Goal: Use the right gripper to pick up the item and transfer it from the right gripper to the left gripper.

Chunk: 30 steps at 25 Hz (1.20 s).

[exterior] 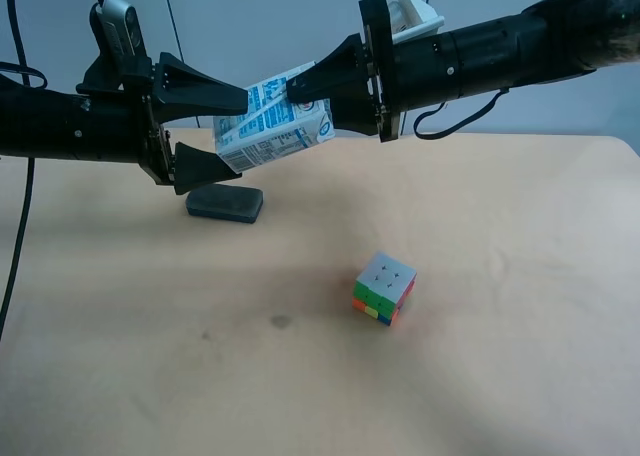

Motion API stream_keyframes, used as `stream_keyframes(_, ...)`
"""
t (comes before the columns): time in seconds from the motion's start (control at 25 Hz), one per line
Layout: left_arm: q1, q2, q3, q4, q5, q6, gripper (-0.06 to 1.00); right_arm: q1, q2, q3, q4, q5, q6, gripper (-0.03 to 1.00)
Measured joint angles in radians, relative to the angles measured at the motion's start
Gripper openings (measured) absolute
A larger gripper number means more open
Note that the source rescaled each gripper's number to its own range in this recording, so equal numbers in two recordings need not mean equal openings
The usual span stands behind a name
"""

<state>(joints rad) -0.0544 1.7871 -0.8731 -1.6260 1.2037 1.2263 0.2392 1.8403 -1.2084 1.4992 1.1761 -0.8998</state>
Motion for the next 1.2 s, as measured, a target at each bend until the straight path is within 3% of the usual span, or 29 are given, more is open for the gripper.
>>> stream_keyframes(0.08,0.000,0.000,0.000,-0.001,0.000,-0.005,0.99,0.000,0.000,0.000,0.000,0.000,-0.003,0.00)
stream_keyframes(0.28,0.000,0.000,0.000,-0.015,0.000,-0.021,0.76,0.000,0.000,0.000,0.000,0.000,-0.006,0.00)
stream_keyframes(0.52,0.000,0.000,0.000,-0.024,0.000,-0.038,0.65,0.000,0.000,0.000,0.007,0.000,-0.015,0.00)
stream_keyframes(0.76,-0.009,-0.016,0.000,-0.044,-0.004,-0.050,0.32,0.000,0.000,0.000,0.019,0.002,-0.024,0.00)
stream_keyframes(1.2,-0.009,-0.016,0.000,-0.052,-0.005,-0.087,0.17,0.000,0.000,0.000,0.034,0.001,-0.044,0.00)
